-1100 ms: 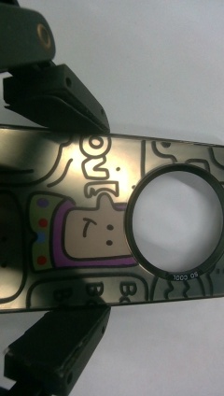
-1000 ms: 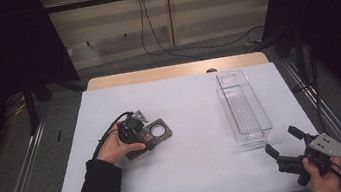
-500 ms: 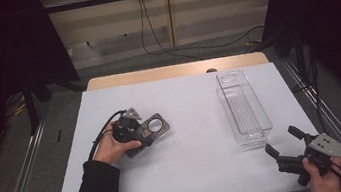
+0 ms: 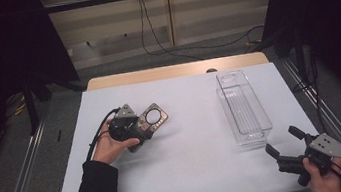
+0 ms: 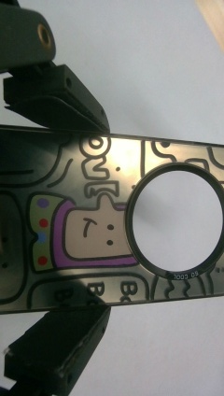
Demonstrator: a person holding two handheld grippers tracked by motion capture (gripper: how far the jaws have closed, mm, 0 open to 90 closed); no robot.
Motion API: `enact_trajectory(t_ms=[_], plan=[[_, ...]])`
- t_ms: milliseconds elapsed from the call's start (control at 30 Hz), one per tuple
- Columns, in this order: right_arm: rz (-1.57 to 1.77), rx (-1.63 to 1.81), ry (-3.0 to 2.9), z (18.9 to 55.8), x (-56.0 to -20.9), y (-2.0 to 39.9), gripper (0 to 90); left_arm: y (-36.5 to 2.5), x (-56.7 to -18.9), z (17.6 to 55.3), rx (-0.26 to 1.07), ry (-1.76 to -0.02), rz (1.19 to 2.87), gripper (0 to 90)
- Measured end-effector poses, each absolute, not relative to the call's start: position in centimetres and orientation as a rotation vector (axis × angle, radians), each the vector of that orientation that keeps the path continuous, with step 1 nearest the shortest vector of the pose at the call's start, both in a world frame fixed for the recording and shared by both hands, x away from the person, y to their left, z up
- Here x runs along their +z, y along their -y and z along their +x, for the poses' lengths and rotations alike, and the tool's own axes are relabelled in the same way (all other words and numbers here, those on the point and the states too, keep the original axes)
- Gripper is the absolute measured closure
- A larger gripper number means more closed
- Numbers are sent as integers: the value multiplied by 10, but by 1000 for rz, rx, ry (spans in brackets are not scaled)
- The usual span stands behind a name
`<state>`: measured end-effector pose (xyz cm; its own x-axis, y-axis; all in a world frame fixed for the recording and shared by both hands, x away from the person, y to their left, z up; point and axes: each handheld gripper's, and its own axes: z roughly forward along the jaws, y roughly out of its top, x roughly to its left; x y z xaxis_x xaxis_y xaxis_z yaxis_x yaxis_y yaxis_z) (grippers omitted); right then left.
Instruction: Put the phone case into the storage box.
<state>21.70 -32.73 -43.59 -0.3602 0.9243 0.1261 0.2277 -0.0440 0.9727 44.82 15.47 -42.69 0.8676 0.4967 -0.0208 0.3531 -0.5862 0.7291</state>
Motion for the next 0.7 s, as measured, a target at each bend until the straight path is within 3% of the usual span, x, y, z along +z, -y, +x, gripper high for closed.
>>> enact_trajectory(t_ms=[700], plan=[[1232,1419,-1622,217,-436,328,0,-167,-408,445,351,-650,2023,122]])
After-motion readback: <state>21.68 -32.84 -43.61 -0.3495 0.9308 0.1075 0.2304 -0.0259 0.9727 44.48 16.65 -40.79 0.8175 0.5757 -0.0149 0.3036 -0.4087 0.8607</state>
